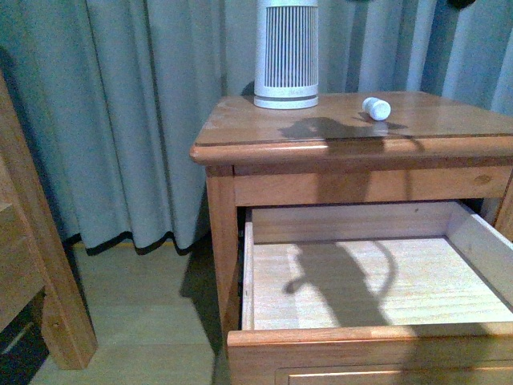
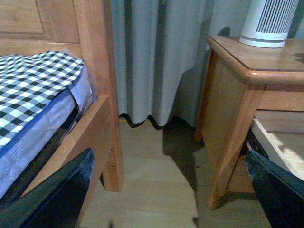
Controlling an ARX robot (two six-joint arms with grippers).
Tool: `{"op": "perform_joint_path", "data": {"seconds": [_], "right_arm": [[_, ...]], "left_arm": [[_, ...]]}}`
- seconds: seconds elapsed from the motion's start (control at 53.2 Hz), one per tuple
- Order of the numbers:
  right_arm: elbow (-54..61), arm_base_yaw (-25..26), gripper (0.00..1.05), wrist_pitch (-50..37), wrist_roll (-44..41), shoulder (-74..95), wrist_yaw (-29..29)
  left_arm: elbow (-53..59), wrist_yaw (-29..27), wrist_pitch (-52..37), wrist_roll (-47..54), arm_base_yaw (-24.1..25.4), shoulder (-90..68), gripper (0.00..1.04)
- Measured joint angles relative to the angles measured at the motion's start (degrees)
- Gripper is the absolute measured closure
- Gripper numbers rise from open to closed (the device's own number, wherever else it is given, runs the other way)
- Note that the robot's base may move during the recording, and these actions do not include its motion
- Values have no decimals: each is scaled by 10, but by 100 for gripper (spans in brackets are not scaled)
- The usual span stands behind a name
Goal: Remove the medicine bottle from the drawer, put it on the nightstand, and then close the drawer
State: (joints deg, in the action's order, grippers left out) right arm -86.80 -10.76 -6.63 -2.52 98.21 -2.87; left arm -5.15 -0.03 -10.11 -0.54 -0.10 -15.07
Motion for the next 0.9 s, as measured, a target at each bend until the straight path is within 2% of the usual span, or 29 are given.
{"op": "perform_joint_path", "data": {"seconds": [0.113, 0.188, 0.394, 0.488, 0.526, 0.601, 0.695, 0.732, 0.789, 0.864, 0.901], "right_arm": [[134, -21, 33, -9, 2, -167, 9], [244, -40, 47, 19, 13, -289, 7], [540, -97, 82, 152, 78, -526, -61], [666, -101, 97, 148, 122, -553, -88], [703, -97, 102, 124, 130, -544, -93], [775, -75, 102, 37, 150, -482, -90], [821, -30, 102, -137, 150, -319, -96], [818, -16, 102, -202, 148, -252, -96], [780, 15, 102, -362, 130, -79, -98], [710, 32, 102, -444, 104, 58, -100], [680, 37, 102, -446, 92, 96, -101]], "left_arm": [[0, 0, 0, 0, 0, 0, 7], [0, 0, 0, 0, 0, 0, 7], [0, 0, 0, 0, 0, 0, 7], [0, 0, 0, 0, 0, 0, 7], [0, 0, 0, 0, 0, 0, 7], [0, 0, 0, 0, 0, 0, 7], [0, 0, 0, 0, 0, 0, 7], [0, 0, 0, 0, 0, 0, 7], [0, 0, 0, 0, 0, 0, 7], [0, 0, 0, 0, 0, 0, 7], [0, 0, 0, 0, 0, 0, 7]]}}
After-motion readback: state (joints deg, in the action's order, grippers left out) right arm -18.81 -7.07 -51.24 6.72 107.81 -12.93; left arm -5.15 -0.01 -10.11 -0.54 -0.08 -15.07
